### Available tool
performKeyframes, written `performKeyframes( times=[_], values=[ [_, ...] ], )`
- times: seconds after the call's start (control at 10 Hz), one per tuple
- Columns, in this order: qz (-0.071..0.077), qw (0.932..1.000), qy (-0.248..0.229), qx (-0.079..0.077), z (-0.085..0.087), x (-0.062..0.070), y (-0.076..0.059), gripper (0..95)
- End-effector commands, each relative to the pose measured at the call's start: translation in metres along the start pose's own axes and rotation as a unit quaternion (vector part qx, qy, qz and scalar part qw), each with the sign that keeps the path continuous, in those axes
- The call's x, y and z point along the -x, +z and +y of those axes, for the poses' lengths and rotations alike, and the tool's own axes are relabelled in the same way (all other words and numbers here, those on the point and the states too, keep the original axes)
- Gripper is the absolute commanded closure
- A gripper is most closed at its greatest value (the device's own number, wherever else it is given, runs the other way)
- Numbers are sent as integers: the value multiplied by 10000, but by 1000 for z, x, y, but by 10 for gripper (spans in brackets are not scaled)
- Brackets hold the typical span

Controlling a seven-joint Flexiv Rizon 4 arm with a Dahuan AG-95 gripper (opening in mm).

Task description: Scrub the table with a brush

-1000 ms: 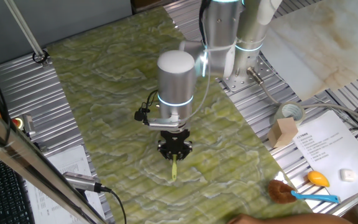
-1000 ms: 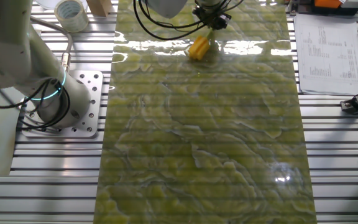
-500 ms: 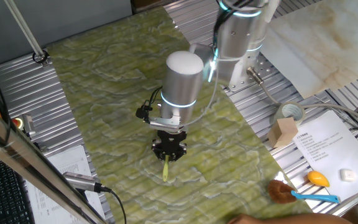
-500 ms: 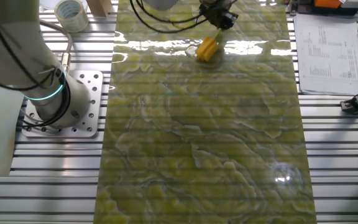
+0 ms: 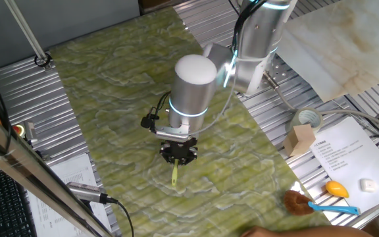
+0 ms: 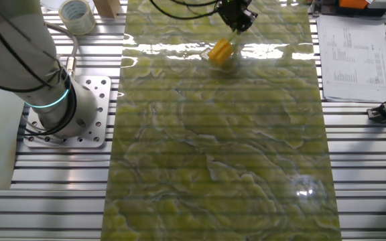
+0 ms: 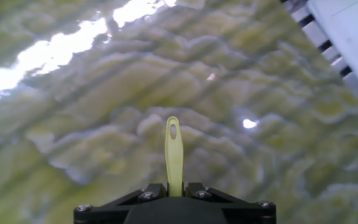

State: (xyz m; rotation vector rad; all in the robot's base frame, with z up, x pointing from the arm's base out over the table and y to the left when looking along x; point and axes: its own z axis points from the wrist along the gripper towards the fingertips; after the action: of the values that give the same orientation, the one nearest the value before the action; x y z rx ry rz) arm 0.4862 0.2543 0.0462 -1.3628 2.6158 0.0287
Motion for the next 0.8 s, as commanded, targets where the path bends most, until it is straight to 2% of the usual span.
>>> performKeyframes(
  times=[0.1, 0.4, 0.8],
  values=[
    [3, 9990, 71, 452, 21, 13, 2, 950],
    [128, 9989, 181, 420, 22, 15, 3, 950],
    [151, 9990, 176, 394, 22, 15, 3, 950]
  ],
)
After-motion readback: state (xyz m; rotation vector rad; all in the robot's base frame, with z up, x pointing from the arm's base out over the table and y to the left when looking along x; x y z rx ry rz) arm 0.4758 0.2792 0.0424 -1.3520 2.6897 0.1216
